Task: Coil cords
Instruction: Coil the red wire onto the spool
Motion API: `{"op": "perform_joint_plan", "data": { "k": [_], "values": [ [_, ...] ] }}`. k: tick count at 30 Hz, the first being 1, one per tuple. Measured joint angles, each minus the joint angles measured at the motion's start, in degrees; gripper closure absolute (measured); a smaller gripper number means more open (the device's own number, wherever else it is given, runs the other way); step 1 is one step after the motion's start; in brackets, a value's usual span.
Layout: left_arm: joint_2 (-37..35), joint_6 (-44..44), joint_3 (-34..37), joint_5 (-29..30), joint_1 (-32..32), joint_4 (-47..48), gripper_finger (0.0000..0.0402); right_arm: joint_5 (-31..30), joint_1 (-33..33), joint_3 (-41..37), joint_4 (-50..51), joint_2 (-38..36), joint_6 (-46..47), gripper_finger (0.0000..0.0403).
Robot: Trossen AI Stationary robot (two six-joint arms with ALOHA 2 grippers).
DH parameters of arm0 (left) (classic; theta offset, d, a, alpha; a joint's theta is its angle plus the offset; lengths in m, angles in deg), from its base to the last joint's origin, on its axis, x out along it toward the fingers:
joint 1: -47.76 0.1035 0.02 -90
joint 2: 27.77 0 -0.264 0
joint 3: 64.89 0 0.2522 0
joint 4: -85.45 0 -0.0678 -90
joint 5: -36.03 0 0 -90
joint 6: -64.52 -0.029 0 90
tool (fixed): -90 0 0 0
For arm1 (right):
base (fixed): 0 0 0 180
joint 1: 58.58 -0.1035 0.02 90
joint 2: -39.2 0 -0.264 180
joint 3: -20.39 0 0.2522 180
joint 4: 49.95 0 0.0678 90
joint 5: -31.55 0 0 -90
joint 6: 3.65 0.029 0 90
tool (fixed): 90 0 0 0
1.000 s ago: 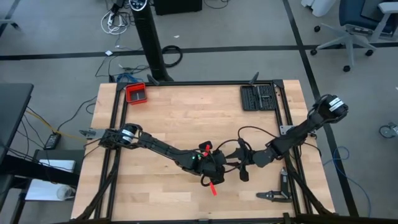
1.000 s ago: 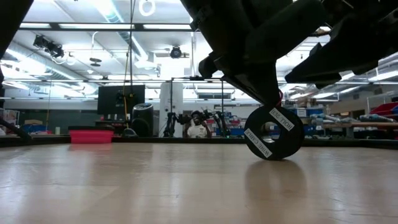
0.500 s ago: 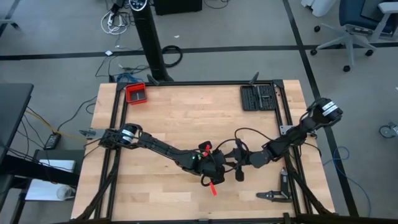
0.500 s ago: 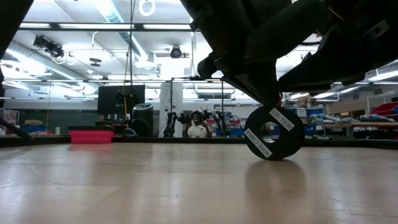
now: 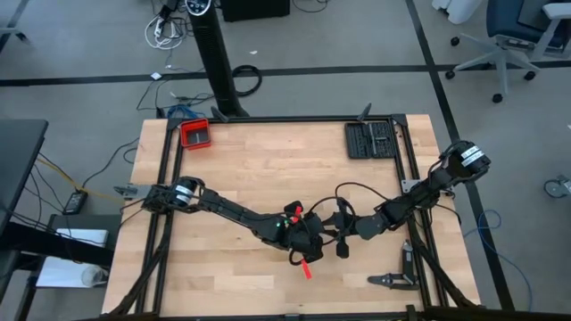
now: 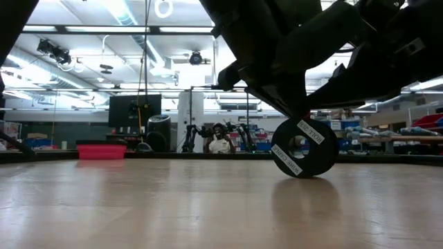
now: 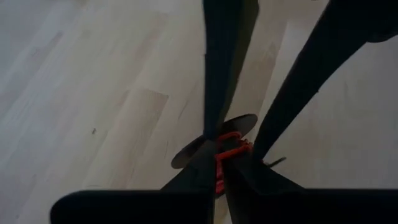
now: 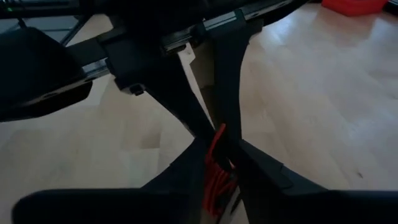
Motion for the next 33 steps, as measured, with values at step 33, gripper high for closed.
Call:
{"op": "perform_joint_plan", "data": {
  "k": [33],
  "values": [
    [0.03, 0.97, -0.04, 2.69, -0.03, -1.36, 0.0373, 2.39, -2.18, -0.02, 8.92, -7.51, -1.01, 0.0391]
  ]
}}
